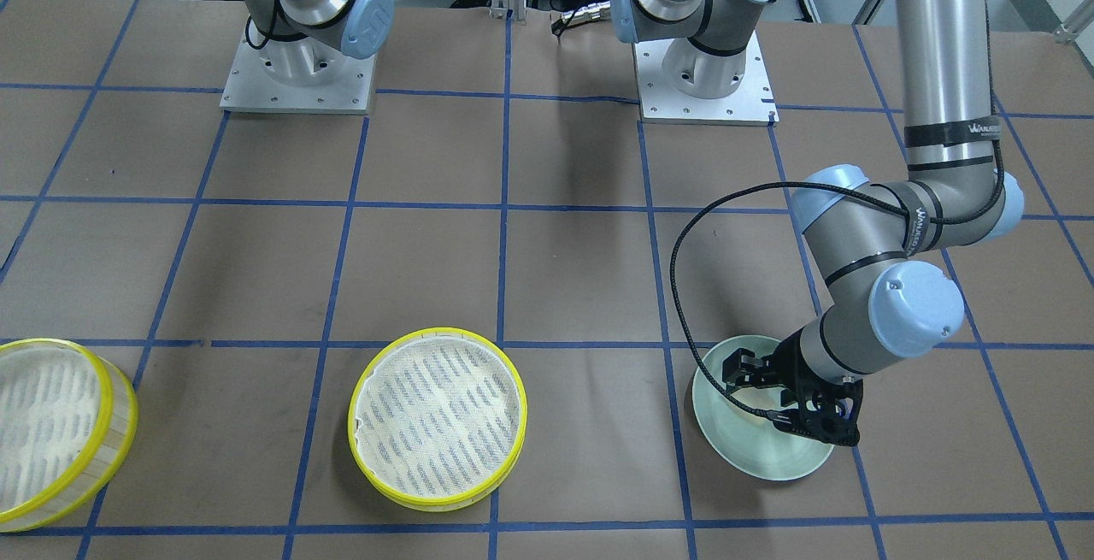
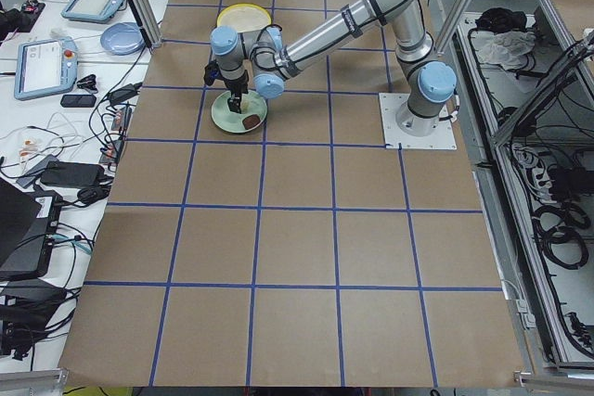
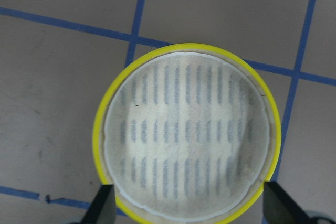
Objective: Stack buns with steamer
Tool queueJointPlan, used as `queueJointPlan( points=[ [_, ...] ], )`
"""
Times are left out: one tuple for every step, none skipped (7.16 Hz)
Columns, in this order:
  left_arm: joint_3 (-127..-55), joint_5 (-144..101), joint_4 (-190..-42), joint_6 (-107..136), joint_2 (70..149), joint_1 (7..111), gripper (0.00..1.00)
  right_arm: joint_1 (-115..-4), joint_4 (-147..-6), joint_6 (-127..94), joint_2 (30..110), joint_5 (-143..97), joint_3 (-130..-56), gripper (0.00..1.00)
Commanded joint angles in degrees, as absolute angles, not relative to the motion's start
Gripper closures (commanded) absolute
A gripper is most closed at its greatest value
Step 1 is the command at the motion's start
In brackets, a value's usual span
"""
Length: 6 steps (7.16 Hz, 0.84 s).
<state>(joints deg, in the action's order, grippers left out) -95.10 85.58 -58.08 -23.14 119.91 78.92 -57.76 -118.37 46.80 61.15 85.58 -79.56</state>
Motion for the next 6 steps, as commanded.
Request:
queueJointPlan(
  points=[
    [-94.7,86.1,-57.7,-22.4,120.6,78.9,1.00,-55.4,-122.6,51.2,57.8,84.5,-79.3,0.00],
    [-94.3,85.5,-57.7,-18.6,120.3,78.9,1.00,-54.5,-123.0,52.2,57.5,84.2,-79.3,0.00],
    [-94.1,85.3,-57.6,-12.5,118.8,78.9,1.00,-54.4,-125.4,52.2,56.0,83.7,-79.0,0.00],
    [-93.3,85.3,-57.6,-11.0,117.4,79.0,1.00,-54.4,-126.9,53.3,54.9,82.9,-79.0,0.00],
    [-91.9,83.8,-57.9,-3.1,115.7,80.0,1.00,-54.4,-128.0,53.4,54.6,82.4,-79.1,0.00],
    [-90.6,76.6,-57.8,10.7,113.8,81.2,1.00,-54.4,-128.0,53.2,53.1,81.6,-79.1,0.01]
  ],
)
